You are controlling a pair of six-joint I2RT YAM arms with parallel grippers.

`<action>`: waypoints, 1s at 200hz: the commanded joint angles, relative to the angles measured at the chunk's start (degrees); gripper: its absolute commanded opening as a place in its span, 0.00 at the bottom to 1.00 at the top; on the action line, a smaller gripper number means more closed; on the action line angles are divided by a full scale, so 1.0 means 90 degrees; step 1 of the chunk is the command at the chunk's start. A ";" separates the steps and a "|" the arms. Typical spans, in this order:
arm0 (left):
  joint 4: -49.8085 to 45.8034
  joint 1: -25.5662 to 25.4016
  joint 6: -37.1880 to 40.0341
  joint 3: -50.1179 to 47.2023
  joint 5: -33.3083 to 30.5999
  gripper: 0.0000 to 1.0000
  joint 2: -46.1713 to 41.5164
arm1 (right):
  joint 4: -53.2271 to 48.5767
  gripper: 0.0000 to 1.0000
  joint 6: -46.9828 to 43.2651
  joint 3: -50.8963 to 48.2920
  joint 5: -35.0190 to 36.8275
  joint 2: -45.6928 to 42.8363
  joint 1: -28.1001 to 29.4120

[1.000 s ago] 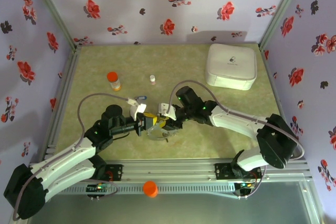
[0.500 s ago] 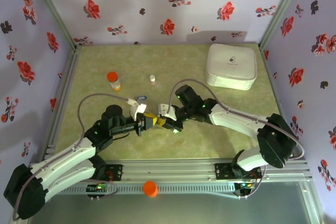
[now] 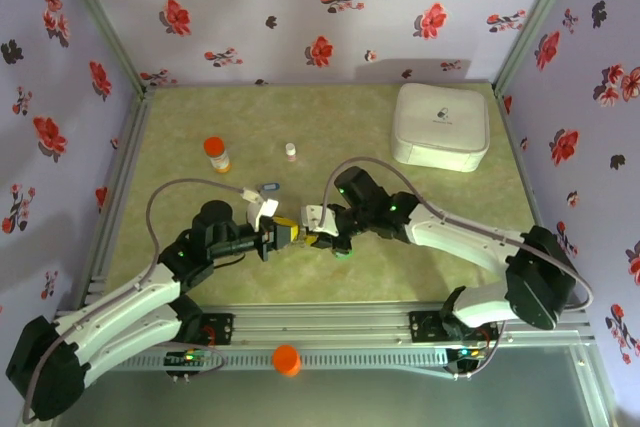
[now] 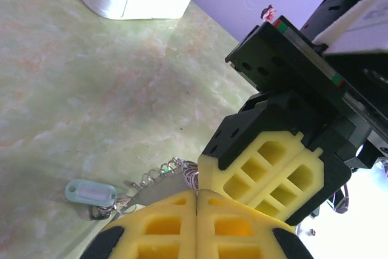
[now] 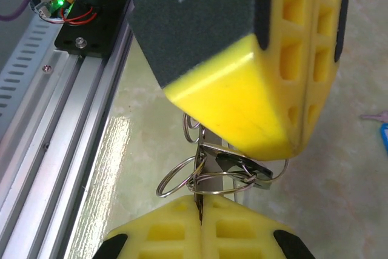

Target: Put the keys on the keyring

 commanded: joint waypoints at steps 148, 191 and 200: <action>-0.1326 -0.0019 0.0428 0.0689 -0.0689 0.56 -0.0562 | 0.1823 0.00 -0.0470 -0.1143 0.1964 -0.1070 0.0491; -0.2371 -0.0014 0.1002 0.0899 -0.0787 0.56 -0.0690 | 0.2819 0.00 -0.0405 -0.1666 0.2367 -0.1313 0.0512; -0.2524 -0.0009 0.1280 0.0897 -0.0789 0.57 -0.0739 | 0.2946 0.00 -0.0440 -0.1753 0.2381 -0.1372 0.0528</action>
